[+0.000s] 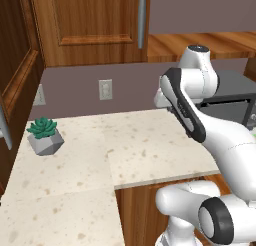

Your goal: Pick up the straw from the right drawer and put it inside the smoothie cup.

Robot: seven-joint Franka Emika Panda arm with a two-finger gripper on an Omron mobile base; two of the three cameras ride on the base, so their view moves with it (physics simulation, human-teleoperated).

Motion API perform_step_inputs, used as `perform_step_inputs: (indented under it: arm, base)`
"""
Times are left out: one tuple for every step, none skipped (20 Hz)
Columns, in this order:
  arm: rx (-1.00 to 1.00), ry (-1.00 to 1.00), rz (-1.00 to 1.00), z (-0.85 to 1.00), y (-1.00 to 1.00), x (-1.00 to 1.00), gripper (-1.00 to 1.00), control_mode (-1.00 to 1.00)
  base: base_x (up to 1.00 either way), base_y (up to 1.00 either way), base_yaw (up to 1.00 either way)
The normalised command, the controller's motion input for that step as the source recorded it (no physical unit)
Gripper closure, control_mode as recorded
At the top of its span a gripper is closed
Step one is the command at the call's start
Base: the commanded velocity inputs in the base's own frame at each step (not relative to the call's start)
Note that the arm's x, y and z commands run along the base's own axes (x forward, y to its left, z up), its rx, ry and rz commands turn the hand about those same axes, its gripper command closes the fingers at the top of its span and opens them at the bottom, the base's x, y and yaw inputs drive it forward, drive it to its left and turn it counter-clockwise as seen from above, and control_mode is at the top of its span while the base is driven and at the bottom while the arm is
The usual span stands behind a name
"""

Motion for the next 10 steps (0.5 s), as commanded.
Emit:
perform_step_inputs:
  arm:
    - [0.00, 0.00, 0.00, -0.01, 0.00, -0.18, -1.00, -1.00]
    - [0.00, -0.01, 0.00, 0.00, 0.00, -0.31, -1.00, -1.00]
    - [0.01, -0.06, 0.00, 0.00, 0.00, -0.39, -1.00, -1.00]
    - [0.00, 0.00, 0.00, -0.05, 0.00, -0.16, -1.00, -1.00]
    - [0.00, 0.00, 0.00, -0.04, 0.00, -0.01, -1.00, -1.00]
    - [0.00, 0.00, 0.00, -0.04, 0.00, 0.00, -1.00, -1.00]
    - [0.00, 0.00, 0.00, -0.26, -0.06, 0.00, -1.00, -1.00]
    - [0.05, 0.00, 0.00, -0.51, -0.41, 0.00, -1.00, -1.00]
    - [0.18, 0.03, -0.04, -0.70, -0.76, -0.17, -1.00, -1.00]
    - [0.15, 0.00, -0.07, -0.89, -0.93, -0.28, -1.00, -1.00]
  base:
    - [0.00, 0.00, 0.00]
    - [0.00, 0.00, 0.00]
    - [0.00, 0.00, 0.00]
    - [0.00, 0.00, 0.00]
    - [0.00, 0.00, 0.00]
    - [0.00, 0.00, 0.00]
    - [0.00, 0.00, 0.00]
    - [0.00, 0.00, 0.00]
    - [0.00, 0.00, 0.00]
    - [0.00, 0.00, 0.00]
